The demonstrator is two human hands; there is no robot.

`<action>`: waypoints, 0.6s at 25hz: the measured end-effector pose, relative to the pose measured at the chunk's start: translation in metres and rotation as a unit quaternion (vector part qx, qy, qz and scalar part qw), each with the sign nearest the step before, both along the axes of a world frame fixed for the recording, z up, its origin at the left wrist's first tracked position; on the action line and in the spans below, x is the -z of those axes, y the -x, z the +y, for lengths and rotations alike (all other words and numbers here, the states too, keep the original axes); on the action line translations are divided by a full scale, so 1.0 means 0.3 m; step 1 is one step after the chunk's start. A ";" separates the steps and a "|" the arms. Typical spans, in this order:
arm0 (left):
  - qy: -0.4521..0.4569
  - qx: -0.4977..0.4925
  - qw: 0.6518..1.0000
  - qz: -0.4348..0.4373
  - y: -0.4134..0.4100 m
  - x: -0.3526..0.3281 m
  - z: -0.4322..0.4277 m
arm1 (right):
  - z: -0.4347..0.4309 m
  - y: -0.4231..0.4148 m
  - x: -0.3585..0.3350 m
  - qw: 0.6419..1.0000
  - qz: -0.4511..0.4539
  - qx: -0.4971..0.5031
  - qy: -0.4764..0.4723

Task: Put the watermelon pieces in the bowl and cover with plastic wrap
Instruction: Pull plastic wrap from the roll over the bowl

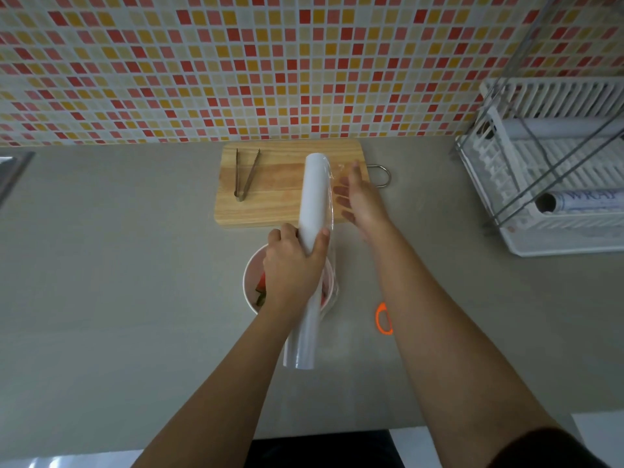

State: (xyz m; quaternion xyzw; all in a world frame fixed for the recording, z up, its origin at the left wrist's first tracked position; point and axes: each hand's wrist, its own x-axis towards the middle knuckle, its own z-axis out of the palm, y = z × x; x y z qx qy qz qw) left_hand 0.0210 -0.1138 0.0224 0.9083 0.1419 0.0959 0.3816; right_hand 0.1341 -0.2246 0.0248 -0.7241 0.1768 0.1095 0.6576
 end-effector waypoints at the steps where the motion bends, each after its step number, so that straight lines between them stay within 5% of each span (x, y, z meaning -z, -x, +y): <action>1: -0.002 -0.002 1.000 0.002 0.000 -0.001 -0.004 | 0.010 -0.024 -0.016 1.000 -0.003 0.000 0.000; 6: -0.001 -0.021 1.000 0.020 0.006 0.007 -0.015 | 0.020 -0.053 0.001 0.993 -0.043 0.096 0.061; 10: 0.005 -0.031 0.999 0.022 0.012 0.013 -0.010 | -0.007 -0.055 0.007 0.985 -0.019 0.169 -0.033; 13: 0.010 -0.025 0.999 0.019 0.011 0.014 -0.015 | -0.004 0.002 0.045 0.990 0.078 0.051 0.109; 15: 0.011 -0.024 1.000 0.017 0.007 0.014 -0.018 | 0.005 0.074 0.079 0.980 0.146 -0.070 0.118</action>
